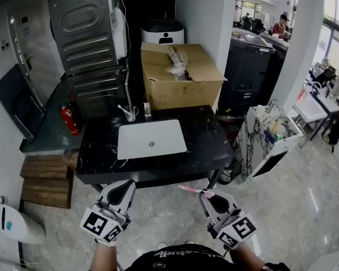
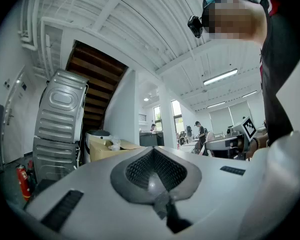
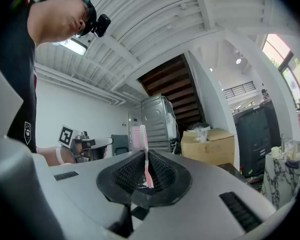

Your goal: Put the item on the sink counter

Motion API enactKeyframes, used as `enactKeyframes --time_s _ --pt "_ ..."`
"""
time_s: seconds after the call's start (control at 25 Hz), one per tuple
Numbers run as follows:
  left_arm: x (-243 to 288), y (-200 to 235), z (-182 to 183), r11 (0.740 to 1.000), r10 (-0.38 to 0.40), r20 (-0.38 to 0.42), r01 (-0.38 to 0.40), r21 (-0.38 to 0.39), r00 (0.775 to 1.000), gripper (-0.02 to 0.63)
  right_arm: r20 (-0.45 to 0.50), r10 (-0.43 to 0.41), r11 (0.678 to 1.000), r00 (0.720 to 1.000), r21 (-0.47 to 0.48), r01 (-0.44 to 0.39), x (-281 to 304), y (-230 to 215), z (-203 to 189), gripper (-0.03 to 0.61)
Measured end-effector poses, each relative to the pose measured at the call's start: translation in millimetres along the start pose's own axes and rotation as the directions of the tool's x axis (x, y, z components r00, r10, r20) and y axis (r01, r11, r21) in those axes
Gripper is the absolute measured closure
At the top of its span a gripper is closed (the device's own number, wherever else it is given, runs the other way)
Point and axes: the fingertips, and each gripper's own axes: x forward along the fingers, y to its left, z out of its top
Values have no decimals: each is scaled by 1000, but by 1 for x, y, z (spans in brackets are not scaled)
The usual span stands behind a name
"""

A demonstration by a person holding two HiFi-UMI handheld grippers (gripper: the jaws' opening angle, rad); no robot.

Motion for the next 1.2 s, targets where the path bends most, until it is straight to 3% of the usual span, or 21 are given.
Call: enactKeyframes --time_s 0.8,1.2 --pt "-3 3 -6 1000 -5 -3 5 -19 1000 598 21 0 999 1000 40 -1 8 1 0 528" --pt "-22 25 -11 999 8 -4 -8 -31 1000 598 17 11 998 1000 56 -12 30 16 -5 528"
